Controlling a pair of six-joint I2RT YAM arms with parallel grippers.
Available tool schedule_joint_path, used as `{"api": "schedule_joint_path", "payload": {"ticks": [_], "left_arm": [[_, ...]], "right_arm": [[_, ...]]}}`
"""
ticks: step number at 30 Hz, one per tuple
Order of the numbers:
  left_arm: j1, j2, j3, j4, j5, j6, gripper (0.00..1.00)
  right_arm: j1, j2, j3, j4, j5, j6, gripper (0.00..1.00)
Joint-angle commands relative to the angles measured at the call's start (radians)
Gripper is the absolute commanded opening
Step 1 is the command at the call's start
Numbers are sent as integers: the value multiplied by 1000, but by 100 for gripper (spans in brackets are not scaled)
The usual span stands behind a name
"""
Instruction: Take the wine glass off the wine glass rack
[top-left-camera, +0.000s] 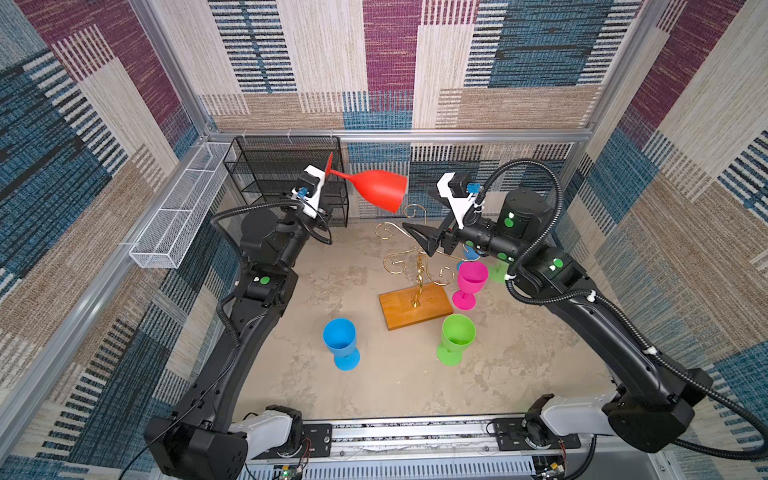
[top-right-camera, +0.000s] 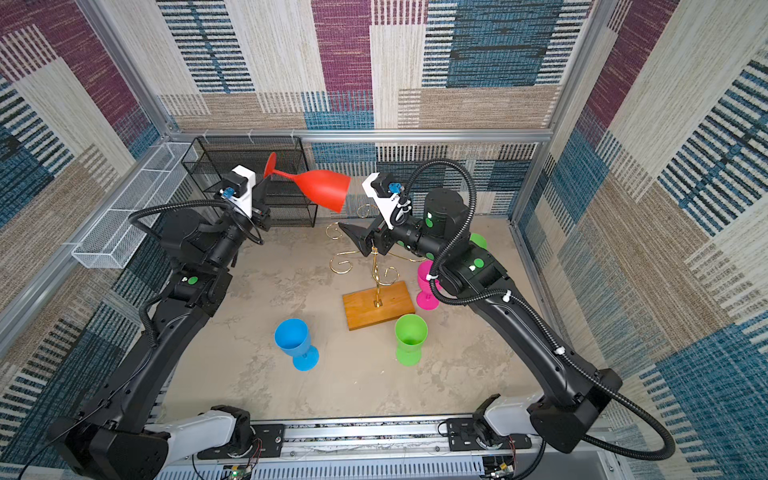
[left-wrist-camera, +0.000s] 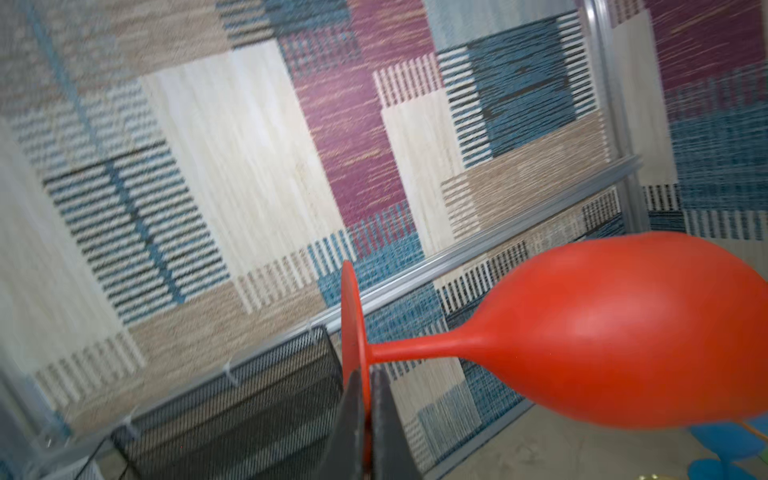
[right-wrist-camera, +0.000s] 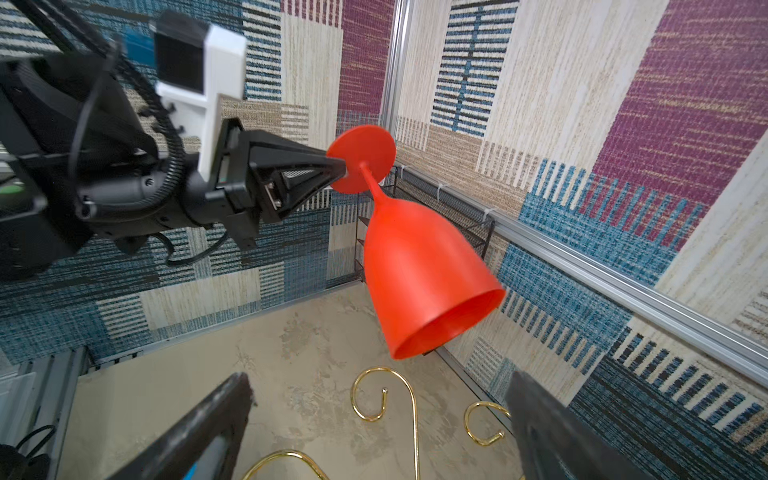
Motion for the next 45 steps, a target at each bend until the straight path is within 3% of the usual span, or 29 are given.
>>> {"api": "schedule_joint_path", "payload": {"ticks": [1, 8, 18, 26, 36, 45], "left_arm": [[42, -33, -49, 99, 47, -265, 0], [129, -93, -166, 177, 169, -505, 0], [192, -129, -284, 332, 334, -706, 0], [202, -107, -318, 415, 400, -769, 0], [202, -90, -331, 447, 461, -785, 0], [205, -97, -340, 436, 465, -762, 0]], "right_arm": [[2, -35, -31, 57, -32, 56, 96], [2, -25, -13, 57, -38, 123, 90], [2, 99, 112, 26, -76, 187, 77], [5, 167, 168, 22, -97, 227, 73], [17, 226, 213, 11, -120, 251, 55], [38, 267, 259, -17, -128, 250, 22]]}}
